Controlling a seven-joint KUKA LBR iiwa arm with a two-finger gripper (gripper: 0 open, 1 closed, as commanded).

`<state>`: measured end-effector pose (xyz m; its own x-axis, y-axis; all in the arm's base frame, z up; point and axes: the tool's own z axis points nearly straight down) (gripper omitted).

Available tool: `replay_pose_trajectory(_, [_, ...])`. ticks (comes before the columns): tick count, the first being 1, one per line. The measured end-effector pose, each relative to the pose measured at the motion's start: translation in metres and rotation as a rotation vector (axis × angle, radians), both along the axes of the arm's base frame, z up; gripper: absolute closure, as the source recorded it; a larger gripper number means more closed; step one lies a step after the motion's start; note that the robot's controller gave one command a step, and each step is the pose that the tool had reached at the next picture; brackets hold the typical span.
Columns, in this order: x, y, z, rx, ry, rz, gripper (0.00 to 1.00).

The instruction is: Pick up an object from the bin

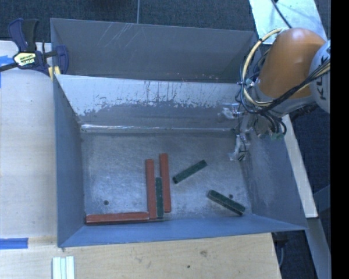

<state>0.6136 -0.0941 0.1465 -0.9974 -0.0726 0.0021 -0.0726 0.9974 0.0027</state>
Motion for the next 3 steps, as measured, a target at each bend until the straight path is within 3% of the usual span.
replay_pose_trajectory(1, [0.003, 0.065, -0.079, -0.001, -0.001, 0.107, 0.0])
replay_pose_trajectory(2, [-0.069, 0.072, -0.076, -0.002, -0.005, 0.386, 0.0])
replay_pose_trajectory(3, [-0.067, 0.071, -0.073, -0.005, -0.01, 0.387, 1.0])
